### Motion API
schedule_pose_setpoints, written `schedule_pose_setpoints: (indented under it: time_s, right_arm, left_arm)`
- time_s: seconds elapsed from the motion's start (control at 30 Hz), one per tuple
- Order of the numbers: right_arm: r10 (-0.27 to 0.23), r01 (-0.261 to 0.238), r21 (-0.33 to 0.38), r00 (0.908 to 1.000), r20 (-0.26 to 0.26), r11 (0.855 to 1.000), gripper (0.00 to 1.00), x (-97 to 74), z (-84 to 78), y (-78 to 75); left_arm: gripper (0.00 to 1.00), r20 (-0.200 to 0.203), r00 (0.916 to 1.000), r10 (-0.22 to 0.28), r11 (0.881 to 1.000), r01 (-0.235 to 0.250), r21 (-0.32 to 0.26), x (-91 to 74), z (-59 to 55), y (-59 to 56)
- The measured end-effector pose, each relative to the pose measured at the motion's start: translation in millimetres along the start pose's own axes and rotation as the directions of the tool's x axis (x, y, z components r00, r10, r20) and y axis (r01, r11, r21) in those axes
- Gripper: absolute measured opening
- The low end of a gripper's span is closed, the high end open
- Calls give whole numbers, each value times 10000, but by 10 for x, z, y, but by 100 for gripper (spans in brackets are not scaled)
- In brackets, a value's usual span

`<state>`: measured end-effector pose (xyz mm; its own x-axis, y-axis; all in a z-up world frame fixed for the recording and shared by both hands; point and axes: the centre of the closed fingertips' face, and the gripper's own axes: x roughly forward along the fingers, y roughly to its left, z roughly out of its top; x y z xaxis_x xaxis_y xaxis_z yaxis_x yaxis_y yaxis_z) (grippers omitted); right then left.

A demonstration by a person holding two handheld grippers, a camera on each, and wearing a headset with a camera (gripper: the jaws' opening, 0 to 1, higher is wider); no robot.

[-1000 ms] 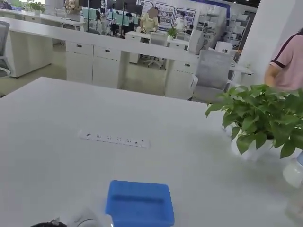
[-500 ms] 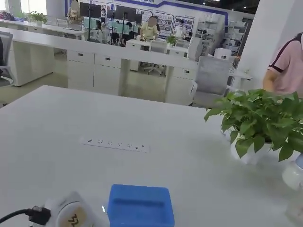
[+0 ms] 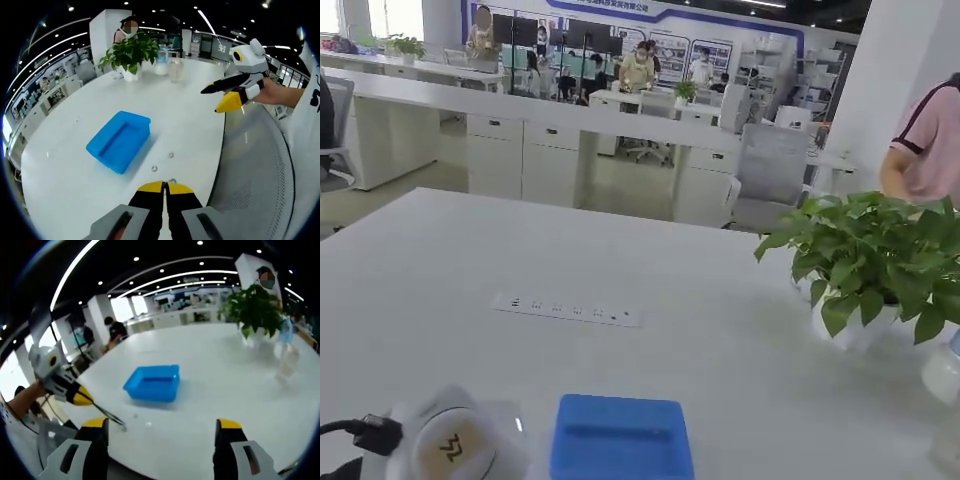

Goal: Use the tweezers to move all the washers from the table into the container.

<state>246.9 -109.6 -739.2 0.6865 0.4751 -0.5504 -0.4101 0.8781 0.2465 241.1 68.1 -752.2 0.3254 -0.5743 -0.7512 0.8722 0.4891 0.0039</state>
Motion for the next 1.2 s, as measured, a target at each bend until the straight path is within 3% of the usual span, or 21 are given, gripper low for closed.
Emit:
schedule_pose_setpoints:
  time_s: [0.3, 0.63, 0.83, 0.97, 1.1, 1.2]
  right_arm:
    - [98, -98, -14, 9999, -96, 10000, 86, 42, -18, 56]
    - [129, -131, -66, 9998, -173, 9999, 87, 40, -35, 62]
    - [75, -76, -33, 9998, -195, 10000, 86, 24, -48, 35]
    - [90, -89, 15, 9996, -262, 10000, 86, 31, -74, 33]
    - [557, -565, -132, 9970, -529, 9983, 85, 119, -119, 145]
    - [1528, -1602, -750, 9836, -961, 9842, 75, 237, -155, 370]
  left_arm:
    - [0, -143, 9997, 207, 9996, -204, 214, -148, -29, 59]
    - [0, -39, 9998, 190, 9997, -190, 145, -108, -3, 63]
    - [0, -290, 9995, 139, 9996, -131, 268, -43, -45, 48]
    - [0, -210, 9997, 103, 9995, -97, 285, -42, -29, 27]
    - [0, -129, 9999, 95, 9996, -92, 264, -37, -17, 26]
    - [0, -76, 9999, 77, 9996, -75, 257, -38, -15, 29]
